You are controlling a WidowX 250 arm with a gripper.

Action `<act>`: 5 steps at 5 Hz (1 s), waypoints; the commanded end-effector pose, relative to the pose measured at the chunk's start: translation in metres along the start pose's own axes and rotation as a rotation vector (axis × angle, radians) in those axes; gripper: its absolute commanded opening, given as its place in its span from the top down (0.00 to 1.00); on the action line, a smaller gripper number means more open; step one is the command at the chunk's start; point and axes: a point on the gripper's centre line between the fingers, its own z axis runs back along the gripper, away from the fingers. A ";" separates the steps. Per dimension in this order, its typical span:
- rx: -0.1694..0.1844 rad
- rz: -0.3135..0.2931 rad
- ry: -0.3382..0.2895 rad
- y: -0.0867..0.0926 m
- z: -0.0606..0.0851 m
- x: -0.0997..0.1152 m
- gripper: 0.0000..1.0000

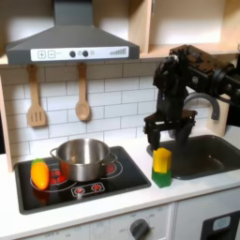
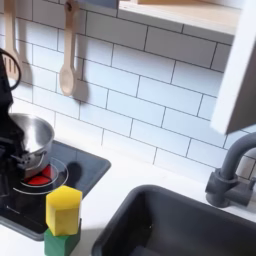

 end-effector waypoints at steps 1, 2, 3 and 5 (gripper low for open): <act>-0.025 -0.033 0.017 -0.006 0.000 -0.003 0.00; -0.023 -0.019 0.017 -0.003 0.000 -0.003 0.00; -0.023 -0.021 0.016 -0.004 0.000 -0.003 0.00; -0.022 -0.019 0.016 -0.003 0.000 -0.003 0.00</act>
